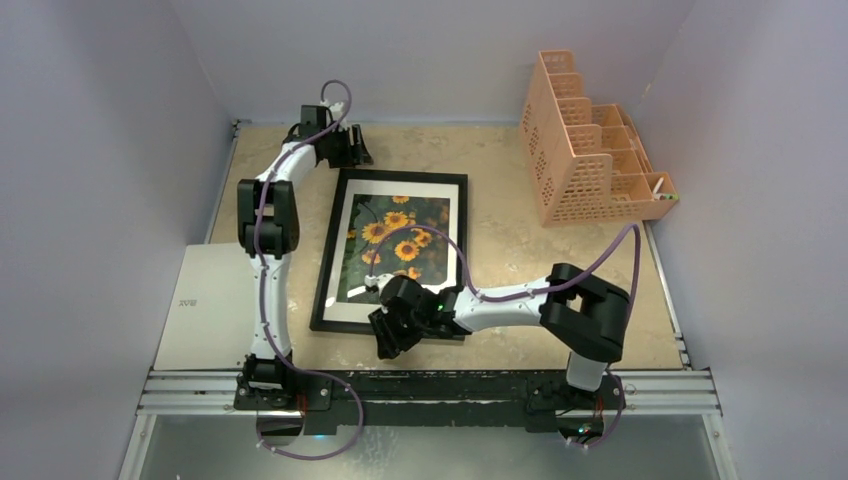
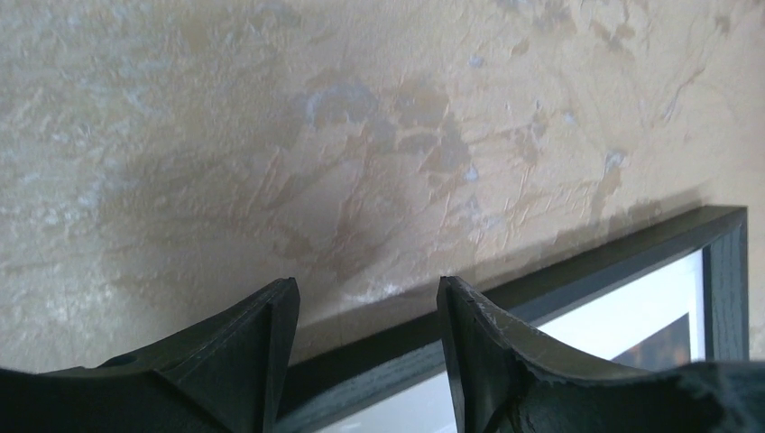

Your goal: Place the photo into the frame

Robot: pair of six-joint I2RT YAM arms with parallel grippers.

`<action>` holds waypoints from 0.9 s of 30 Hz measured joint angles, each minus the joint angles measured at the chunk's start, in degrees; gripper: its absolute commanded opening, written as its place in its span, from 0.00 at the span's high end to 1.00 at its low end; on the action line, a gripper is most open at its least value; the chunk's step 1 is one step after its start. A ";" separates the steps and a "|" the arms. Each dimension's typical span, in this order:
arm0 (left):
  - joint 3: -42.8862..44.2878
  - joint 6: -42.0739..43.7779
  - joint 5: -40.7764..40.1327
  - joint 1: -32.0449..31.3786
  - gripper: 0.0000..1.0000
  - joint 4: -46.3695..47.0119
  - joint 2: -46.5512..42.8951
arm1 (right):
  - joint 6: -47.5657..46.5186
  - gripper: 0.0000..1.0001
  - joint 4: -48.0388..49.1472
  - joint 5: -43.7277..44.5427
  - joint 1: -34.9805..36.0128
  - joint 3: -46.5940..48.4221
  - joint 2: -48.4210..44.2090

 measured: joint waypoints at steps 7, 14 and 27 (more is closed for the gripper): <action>-0.85 4.83 -1.49 0.35 0.39 -5.62 -1.84 | 9.16 0.53 -1.01 6.73 -2.40 -5.53 -5.14; -3.06 5.42 -3.67 2.49 0.40 -7.02 -3.26 | 11.96 0.52 -3.67 9.66 -15.04 -14.43 -14.95; -29.16 -2.47 -15.72 4.17 0.48 3.54 -18.12 | 14.62 0.41 -7.04 9.55 -29.53 -15.13 -17.22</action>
